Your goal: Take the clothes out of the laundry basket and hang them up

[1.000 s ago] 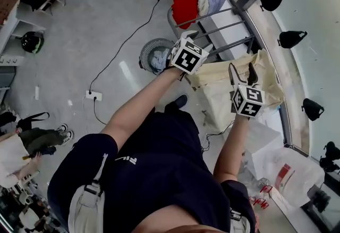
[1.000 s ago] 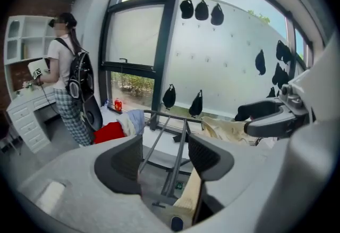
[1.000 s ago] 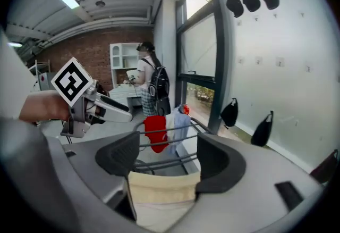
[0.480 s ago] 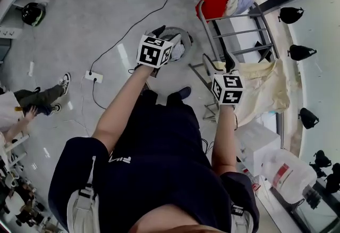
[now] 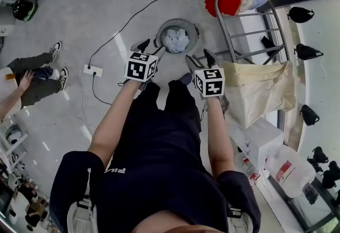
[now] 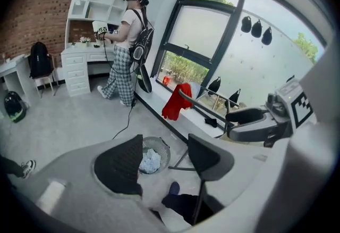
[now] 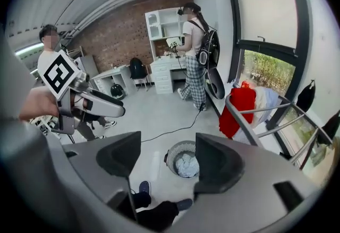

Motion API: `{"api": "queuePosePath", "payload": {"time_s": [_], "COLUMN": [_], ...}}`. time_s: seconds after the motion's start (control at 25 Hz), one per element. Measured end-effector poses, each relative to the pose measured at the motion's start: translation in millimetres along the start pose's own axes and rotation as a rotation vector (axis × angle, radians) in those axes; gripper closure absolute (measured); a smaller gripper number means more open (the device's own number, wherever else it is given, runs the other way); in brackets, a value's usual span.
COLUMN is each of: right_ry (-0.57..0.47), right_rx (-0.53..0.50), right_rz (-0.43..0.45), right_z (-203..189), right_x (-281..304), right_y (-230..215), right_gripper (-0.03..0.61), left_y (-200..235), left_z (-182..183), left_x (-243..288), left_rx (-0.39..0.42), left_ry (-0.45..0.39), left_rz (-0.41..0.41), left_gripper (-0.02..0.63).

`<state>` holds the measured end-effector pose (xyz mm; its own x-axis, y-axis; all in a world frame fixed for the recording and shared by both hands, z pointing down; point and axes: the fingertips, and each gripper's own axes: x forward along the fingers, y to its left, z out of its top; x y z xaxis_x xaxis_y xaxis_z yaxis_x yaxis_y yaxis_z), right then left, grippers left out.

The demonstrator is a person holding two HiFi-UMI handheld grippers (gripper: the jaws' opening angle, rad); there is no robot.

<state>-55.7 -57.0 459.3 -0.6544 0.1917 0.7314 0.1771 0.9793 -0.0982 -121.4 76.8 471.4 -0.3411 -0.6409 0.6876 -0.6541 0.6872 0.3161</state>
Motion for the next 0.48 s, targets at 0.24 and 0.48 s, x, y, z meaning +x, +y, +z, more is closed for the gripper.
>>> {"api": "queuePosePath", "payload": {"time_s": [0.24,0.48], "right_ry": [0.129,0.214], "right_rx": [0.008,0.058], "right_rz": [0.075,0.104], "right_z": [-51.3,-122.6], "right_x": [100.4,203.2], "right_y": [-9.0,-45.4], "right_gripper": [0.258,0.265], "left_y": [28.9,55.1], "left_z": [-52.8,-118.6], "left_x": [58.9,129.7], "left_rx": [-0.059,-0.167], "left_ry": [0.076,0.126], "left_rz": [0.011,0.025], "left_gripper": [0.356,0.356]}}
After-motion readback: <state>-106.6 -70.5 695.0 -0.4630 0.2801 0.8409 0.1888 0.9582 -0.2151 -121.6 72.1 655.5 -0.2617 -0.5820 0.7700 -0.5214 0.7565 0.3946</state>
